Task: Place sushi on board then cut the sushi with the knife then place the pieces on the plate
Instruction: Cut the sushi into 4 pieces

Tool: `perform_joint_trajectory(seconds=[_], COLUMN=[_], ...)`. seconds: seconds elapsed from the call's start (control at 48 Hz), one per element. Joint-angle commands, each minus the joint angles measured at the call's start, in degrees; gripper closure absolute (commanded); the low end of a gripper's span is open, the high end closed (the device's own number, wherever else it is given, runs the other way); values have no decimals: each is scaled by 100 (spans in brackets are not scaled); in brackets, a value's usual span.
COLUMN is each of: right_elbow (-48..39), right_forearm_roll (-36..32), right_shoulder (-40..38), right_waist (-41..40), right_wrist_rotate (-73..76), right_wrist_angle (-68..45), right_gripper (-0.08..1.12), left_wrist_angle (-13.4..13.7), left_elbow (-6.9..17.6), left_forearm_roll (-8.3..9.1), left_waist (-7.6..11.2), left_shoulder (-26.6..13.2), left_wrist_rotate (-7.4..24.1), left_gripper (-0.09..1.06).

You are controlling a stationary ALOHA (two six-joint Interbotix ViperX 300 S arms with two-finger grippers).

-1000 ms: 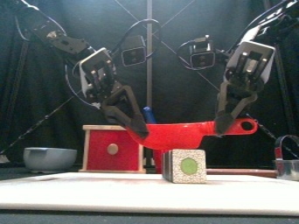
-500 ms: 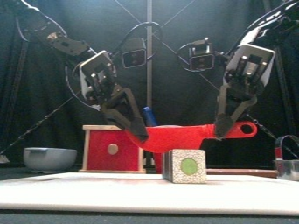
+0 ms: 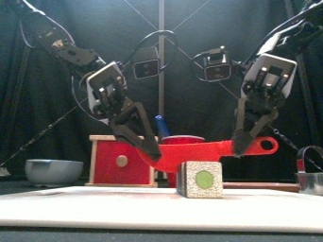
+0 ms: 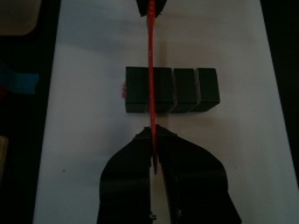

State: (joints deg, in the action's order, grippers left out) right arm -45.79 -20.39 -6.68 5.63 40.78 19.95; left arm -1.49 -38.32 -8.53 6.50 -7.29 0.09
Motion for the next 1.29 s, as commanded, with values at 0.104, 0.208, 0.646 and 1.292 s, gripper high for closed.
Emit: perform_joint_trajectory(seconds=[0.104,0.208,0.646,1.292], right_elbow=[26,18,26,255], right_forearm_roll=[35,79,-44,-132], right_shoulder=[97,211,272,-378], right_waist=[-123,-123,-229,-352], right_wrist_rotate=[18,18,9,35], right_wrist_angle=[26,35,88,114], right_gripper=[82,82,82,82], left_wrist_angle=[18,18,18,316], left_elbow=[79,79,79,202], left_forearm_roll=[0,18,193,527], left_waist=[79,70,-70,-290], left_shoulder=[-97,-167,-246,325], left_wrist_rotate=[0,0,26,18], left_gripper=[55,55,55,55])
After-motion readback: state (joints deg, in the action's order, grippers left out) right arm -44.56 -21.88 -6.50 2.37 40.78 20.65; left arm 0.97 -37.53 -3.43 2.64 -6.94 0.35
